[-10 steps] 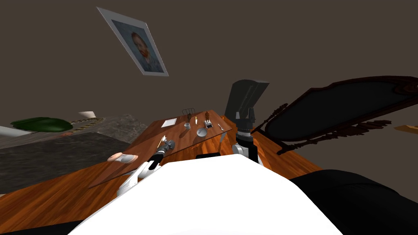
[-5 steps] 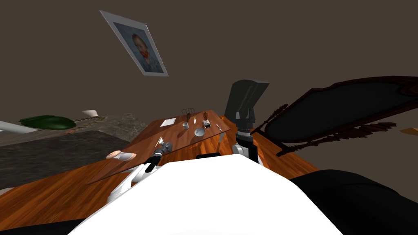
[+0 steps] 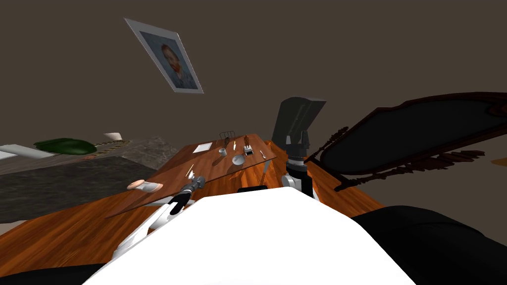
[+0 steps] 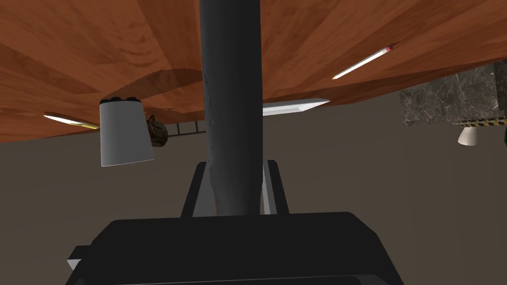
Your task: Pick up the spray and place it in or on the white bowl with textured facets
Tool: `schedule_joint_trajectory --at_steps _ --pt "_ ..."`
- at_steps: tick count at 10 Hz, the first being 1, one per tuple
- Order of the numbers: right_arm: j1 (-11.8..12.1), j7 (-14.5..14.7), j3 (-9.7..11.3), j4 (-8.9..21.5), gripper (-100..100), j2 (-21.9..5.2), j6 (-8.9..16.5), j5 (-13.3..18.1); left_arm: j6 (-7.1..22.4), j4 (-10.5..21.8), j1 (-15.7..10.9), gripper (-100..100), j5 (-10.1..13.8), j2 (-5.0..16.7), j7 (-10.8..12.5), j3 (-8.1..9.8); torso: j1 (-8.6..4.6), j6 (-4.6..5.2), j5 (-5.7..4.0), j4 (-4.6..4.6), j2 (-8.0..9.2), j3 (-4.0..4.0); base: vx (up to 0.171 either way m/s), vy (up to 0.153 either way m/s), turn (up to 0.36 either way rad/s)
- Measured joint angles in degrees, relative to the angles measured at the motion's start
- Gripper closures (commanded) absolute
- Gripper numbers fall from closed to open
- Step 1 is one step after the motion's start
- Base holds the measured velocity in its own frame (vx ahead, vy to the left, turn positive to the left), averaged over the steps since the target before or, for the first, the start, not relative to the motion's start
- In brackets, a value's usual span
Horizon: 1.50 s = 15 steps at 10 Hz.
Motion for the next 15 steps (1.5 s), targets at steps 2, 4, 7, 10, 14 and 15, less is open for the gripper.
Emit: schedule_joint_trajectory --at_steps 2,4,7,10,14,15 --pt "0.0 0.0 0.0 0.0 0 0.0 0.0 0.0 2.9 -1.8 1.7 100 1.1 1.9 0.3 -0.82 -0.05 -0.01 0.0 -0.04 -0.04 -0.04 -0.01 -0.144 0.034" --pt "0.0 0.0 0.0 0.0 0 0.0 0.0 0.0 5.8 -4.2 3.8 100 2.1 3.6 0.6 -1.32 0.0 0.02 0.02 -0.03 -0.08 -0.05 -0.016 -0.141 0.013" --pt "0.0 0.0 0.0 0.0 0 0.0 0.0 0.0 9.2 -7.0 5.8 100 3.5 5.9 1.0 -1.89 -0.05 0.1 0.04 -0.02 -0.19 -0.1 0.008 -0.145 -0.007" --pt "0.0 0.0 0.0 0.0 0 0.0 0.0 0.0 11.4 -9.7 6.9 100 4.8 7.6 1.6 -1.92 0.13 0.2 0.1 0.02 -0.29 -0.13 0.033 -0.117 -0.039" --pt "0.0 0.0 0.0 0.0 0 0.0 0.0 0.0 14.0 -14.8 7.5 100 6.3 9.3 2.4 -1.43 0.26 0.33 0.17 0.05 -0.41 -0.17 0.067 -0.091 -0.067" --pt "0.0 0.0 0.0 0.0 0 0.0 0.0 0.0 14.1 -15.9 7.7 100 6.4 9.5 2.7 -1.11 0.29 0.35 0.17 0.07 -0.41 -0.16 0.064 -0.095 -0.07"
